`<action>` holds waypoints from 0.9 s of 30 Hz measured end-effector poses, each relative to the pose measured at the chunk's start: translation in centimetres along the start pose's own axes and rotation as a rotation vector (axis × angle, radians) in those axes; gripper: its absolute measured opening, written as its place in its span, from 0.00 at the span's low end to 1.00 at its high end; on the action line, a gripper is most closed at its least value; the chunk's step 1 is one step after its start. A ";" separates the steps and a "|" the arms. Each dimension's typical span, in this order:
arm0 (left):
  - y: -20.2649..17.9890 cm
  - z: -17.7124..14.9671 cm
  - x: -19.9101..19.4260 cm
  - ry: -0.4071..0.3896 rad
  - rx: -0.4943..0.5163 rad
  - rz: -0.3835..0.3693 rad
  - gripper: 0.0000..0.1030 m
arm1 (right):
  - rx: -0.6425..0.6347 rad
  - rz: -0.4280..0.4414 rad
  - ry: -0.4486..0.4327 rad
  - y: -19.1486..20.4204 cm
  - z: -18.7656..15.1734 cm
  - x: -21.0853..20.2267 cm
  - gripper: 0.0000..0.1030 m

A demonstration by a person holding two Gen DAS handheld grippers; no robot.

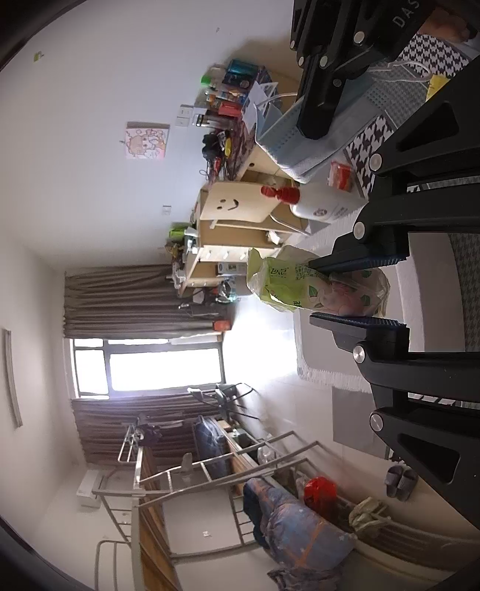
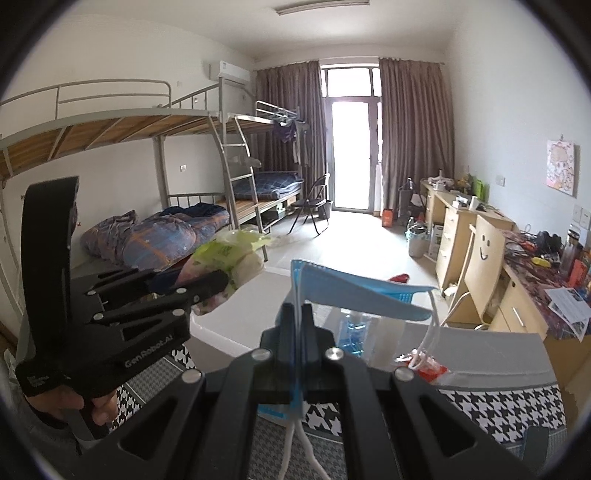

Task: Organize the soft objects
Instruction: 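Lower the floral packet into the foam box and open the left tool, then lower the blue mask into the foam box and open the right tool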

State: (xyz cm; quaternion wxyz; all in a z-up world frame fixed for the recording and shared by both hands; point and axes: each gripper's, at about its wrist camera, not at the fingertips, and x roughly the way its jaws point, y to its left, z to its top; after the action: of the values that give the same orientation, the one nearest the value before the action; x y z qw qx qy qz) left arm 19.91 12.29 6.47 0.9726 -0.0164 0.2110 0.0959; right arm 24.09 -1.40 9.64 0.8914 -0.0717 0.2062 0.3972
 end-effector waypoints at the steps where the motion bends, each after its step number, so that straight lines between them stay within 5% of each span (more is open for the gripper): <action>1: 0.2 0.0 0.2 0.005 -0.004 0.003 0.22 | -0.004 0.004 0.002 0.2 0.1 0.2 0.04; 18: 2.1 -1.0 4.5 0.116 -0.035 0.029 0.25 | -0.035 0.035 0.050 1.1 0.8 3.6 0.04; 22: 2.7 -1.3 5.4 0.144 -0.045 0.029 0.64 | -0.028 0.029 0.062 0.7 0.9 4.2 0.04; 27: 3.2 -1.3 5.0 0.138 -0.052 0.051 0.73 | -0.029 0.022 0.068 0.7 1.1 4.6 0.04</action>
State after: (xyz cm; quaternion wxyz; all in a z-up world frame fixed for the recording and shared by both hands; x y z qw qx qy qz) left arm 23.24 16.25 3.21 0.9523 -0.0430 0.2751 0.1250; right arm 26.70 2.55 8.73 0.8783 -0.0959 0.2311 0.4075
